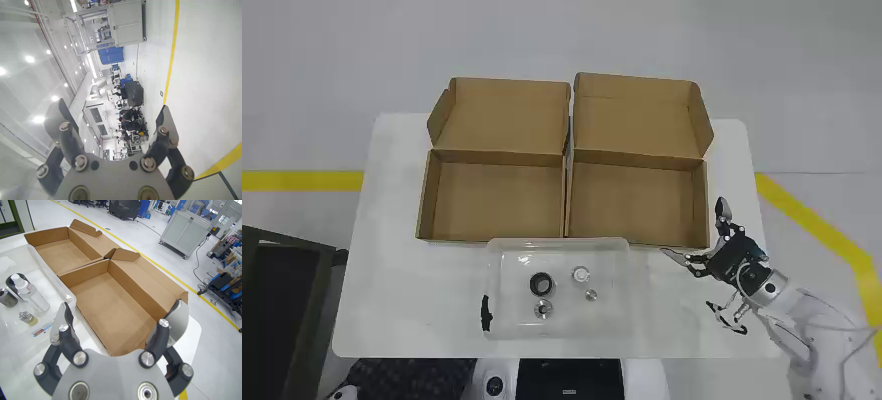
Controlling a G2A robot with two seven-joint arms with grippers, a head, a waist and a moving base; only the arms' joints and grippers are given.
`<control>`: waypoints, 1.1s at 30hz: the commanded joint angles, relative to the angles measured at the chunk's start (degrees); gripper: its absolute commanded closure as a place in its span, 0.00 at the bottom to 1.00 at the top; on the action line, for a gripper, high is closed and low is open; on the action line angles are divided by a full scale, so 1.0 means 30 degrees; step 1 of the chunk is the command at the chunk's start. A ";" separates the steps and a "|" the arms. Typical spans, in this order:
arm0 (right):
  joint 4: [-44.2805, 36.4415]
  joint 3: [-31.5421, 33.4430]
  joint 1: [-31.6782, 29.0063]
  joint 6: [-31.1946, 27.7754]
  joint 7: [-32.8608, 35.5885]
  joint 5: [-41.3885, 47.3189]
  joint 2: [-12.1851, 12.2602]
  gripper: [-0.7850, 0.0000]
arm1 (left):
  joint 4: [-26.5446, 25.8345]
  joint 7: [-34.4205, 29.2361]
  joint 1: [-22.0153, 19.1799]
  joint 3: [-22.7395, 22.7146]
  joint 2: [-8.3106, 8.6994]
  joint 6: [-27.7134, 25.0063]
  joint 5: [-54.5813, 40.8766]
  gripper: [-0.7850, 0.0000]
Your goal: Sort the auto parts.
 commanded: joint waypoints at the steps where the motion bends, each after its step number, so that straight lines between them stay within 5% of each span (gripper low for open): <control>1: 0.0000 0.0000 0.0000 0.0000 0.0000 0.0000 0.0000 0.00 | 0.0000 0.0000 0.0000 0.0000 0.0000 0.0000 0.0000 0.00; 33: -0.0539 -0.0928 0.0295 -0.0655 0.1026 -0.0031 0.0057 0.00 | 0.0000 0.0000 0.0000 0.0000 0.0000 0.0000 0.0001 0.00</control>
